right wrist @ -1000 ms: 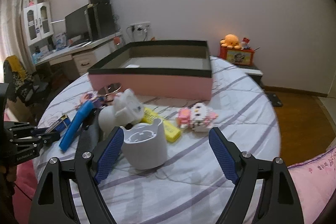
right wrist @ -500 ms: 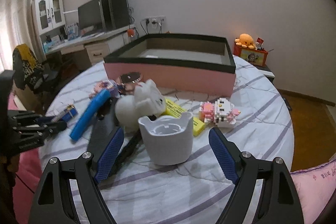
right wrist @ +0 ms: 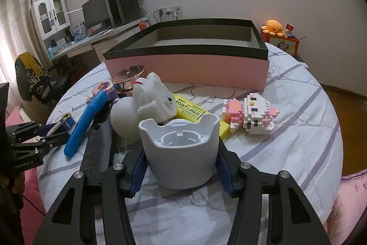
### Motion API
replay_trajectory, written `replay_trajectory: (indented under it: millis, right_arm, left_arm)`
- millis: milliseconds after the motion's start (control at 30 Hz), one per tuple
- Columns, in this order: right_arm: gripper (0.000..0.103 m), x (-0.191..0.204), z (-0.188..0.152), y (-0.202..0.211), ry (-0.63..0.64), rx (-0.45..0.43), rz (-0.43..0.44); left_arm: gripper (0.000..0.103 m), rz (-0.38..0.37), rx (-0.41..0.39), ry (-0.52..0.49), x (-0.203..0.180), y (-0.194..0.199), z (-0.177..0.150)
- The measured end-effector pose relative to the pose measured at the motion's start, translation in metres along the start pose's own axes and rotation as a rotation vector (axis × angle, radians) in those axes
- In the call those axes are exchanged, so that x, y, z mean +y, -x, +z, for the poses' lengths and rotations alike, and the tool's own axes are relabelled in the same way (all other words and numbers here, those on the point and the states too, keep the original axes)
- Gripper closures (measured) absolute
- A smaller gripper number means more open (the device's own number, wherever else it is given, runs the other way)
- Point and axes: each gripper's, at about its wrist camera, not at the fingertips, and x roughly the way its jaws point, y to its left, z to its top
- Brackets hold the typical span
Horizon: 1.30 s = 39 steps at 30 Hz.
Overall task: Organize rigid objects
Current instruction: 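Grasp the blue-gold lighter with the left tool while the right tool grasps the white cup, then lift lighter and cup into the pink box and open both tools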
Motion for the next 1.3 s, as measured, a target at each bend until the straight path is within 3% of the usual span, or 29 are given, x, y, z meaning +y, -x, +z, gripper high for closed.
replay_trajectory:
  millis: [100,367,767,867,1100,1300]
  right_arm:
    - [0.049,0.002,-0.001,0.002,0.014,0.001,-0.007]
    - [0.049,-0.002,-0.005,0.019,0.004,-0.013,-0.03]
    - [0.049,-0.001,0.013,0.06,0.009,-0.127,-0.066]
    - [0.049,0.001,0.017,0.064,0.02,-0.137,-0.057]
    - [0.049,-0.001,0.013,0.057,0.013,-0.116,-0.048]
    - [0.049,-0.002,0.014,0.057,0.002,-0.122,-0.039]
  left_arm:
    - [0.088,0.007,-0.002,0.001,0.0,0.003,-0.001]
    - [0.088,0.003,-0.001,-0.011,-0.003,0.013,-0.002]
    - [0.088,0.031,-0.109,-0.042,-0.013,0.047,0.019]
    - [0.088,0.012,-0.067,-0.041,-0.013,0.035,0.019]
    - [0.088,-0.041,-0.082,0.02,-0.004,0.036,0.01]
    - [0.088,-0.011,-0.068,0.002,-0.009,0.027,0.008]
